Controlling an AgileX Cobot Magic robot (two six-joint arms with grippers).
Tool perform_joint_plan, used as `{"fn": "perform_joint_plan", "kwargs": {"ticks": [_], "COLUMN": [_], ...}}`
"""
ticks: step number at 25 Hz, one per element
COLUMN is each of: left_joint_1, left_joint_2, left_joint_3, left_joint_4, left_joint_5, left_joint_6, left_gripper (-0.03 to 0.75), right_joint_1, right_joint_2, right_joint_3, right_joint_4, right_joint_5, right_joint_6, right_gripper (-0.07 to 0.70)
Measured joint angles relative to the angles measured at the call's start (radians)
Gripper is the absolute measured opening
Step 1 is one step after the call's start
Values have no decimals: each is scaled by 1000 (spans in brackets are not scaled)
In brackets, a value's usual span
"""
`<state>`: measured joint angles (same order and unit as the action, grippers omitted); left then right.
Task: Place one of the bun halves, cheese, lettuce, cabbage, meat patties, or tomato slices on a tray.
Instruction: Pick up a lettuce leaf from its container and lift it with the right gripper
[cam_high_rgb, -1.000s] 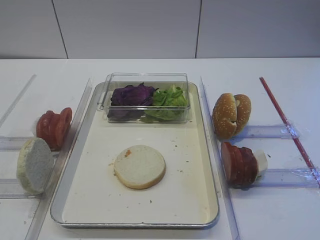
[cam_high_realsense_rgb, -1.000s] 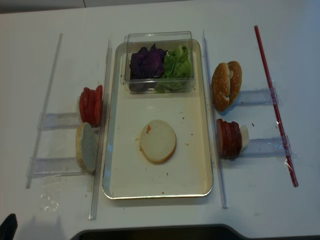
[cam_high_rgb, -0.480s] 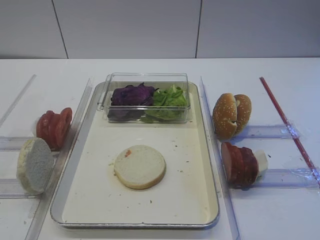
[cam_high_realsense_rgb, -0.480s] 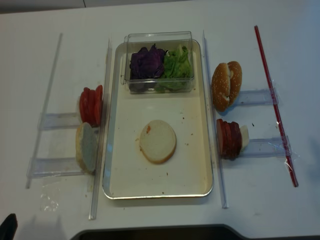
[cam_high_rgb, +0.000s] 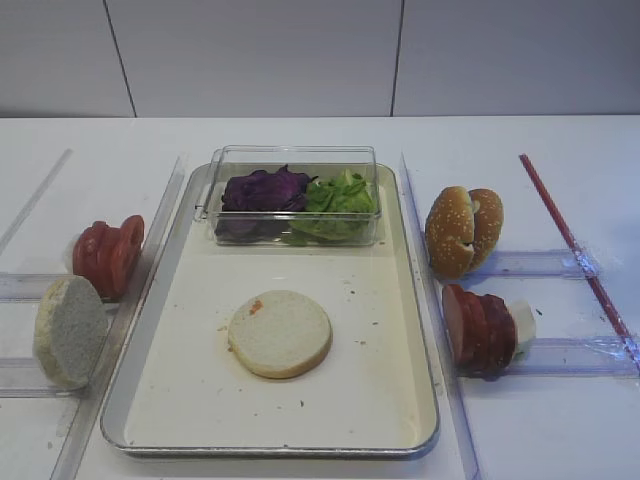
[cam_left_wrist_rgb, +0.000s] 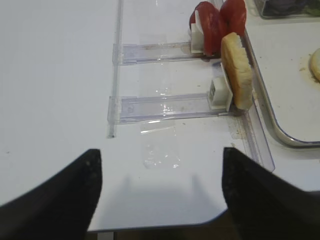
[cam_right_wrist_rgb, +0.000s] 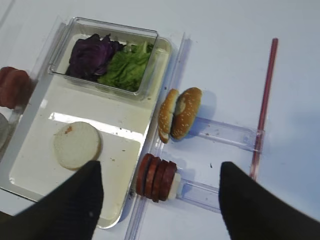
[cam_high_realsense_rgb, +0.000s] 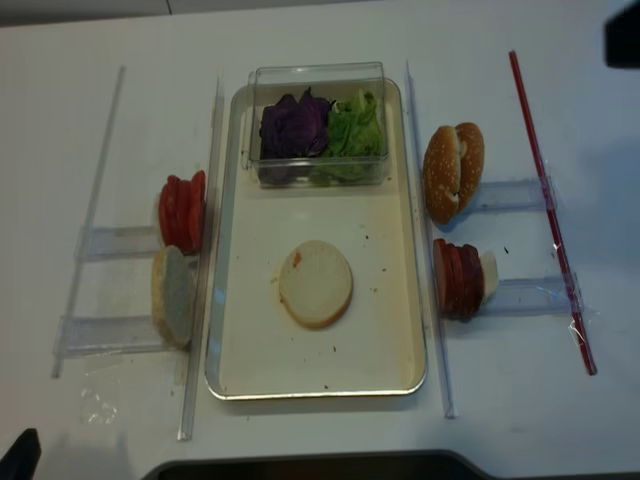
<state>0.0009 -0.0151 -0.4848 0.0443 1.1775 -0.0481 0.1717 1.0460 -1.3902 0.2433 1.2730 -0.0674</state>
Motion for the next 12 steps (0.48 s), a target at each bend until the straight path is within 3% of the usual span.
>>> {"fn": "perform_joint_plan", "kwargs": {"ticks": [5,12], "left_joint_1": [0,0], "left_joint_2": [0,0], "left_joint_3": [0,0], "left_joint_4": [0,0], "left_joint_5": [0,0], "left_joint_6": [0,0], "left_gripper": [616,641], "right_joint_1": [0,0], "right_joint_2": [164,364], "right_joint_3": [-130,-275], "right_joint_4": [78,176], "right_joint_5": [0,-4], "right_joint_6": [-44,-75], "right_gripper": [480,463]}}
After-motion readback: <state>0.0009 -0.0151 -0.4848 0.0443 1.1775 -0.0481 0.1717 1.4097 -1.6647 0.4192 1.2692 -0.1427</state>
